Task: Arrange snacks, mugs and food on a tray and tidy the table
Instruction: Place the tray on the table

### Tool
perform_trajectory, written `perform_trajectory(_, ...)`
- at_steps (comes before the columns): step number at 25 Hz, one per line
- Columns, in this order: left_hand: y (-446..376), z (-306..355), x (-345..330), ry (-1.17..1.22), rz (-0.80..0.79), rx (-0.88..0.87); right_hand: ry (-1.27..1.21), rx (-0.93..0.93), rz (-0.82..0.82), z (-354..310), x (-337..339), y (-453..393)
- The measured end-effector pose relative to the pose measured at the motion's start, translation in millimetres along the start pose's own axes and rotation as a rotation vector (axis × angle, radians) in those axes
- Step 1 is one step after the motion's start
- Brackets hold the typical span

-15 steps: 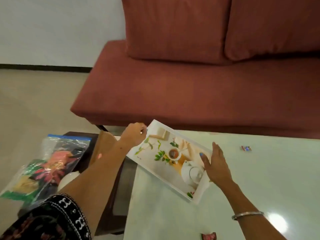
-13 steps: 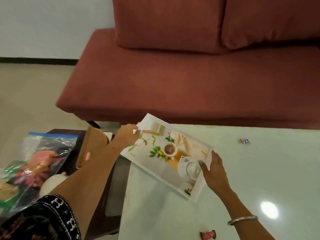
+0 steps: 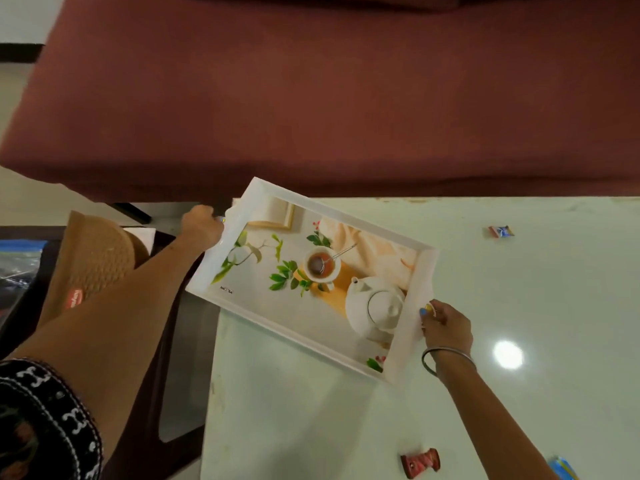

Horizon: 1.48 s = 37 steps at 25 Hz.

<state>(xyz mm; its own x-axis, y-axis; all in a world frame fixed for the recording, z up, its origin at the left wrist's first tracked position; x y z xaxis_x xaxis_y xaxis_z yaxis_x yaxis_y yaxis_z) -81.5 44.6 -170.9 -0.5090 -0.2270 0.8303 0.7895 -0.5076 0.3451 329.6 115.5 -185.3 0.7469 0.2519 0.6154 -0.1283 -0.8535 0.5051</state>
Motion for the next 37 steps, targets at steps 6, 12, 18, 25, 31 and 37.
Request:
perform_trajectory(6, 51, -3, 5, 0.453, -0.001, 0.175, 0.016, 0.079, 0.003, -21, 67, -34)
perform_trajectory(12, 130, -27, -11, 0.617, -0.066, 0.276, 0.117, 0.143, -0.117, -10, 99, -48)
perform_trajectory(18, 165, -67, -32, 0.565, -0.006, 0.312, 0.121, 0.144, -0.262, 25, 91, -39)
perform_trajectory(25, 164, -81, -45, 0.543, 0.053, 0.314, 0.103, 0.135, -0.279, 35, 82, -45)
perform_trajectory(31, 157, -87, -51, 0.522, 0.066, 0.334, 0.140, 0.142, -0.262, 36, 79, -52)
perform_trajectory(37, 190, -65, -29, 0.566, 0.138, 0.423, 0.407, 0.202, -0.244, 7, 82, -35)
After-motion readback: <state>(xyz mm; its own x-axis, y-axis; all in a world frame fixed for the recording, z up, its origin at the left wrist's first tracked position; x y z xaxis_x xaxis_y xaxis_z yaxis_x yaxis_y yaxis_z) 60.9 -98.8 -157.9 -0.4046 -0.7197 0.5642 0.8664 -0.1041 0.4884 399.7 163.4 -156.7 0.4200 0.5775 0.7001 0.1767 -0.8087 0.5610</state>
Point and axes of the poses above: each hand's wrist, its own y-axis away from the middle knuckle, its own x-axis out of the back of the hand, z = x × y, the point moved 2 cm from there along -y, towards the middle knuckle, and after that the axes turned 4 degrees about y, right-handed, at the moved point
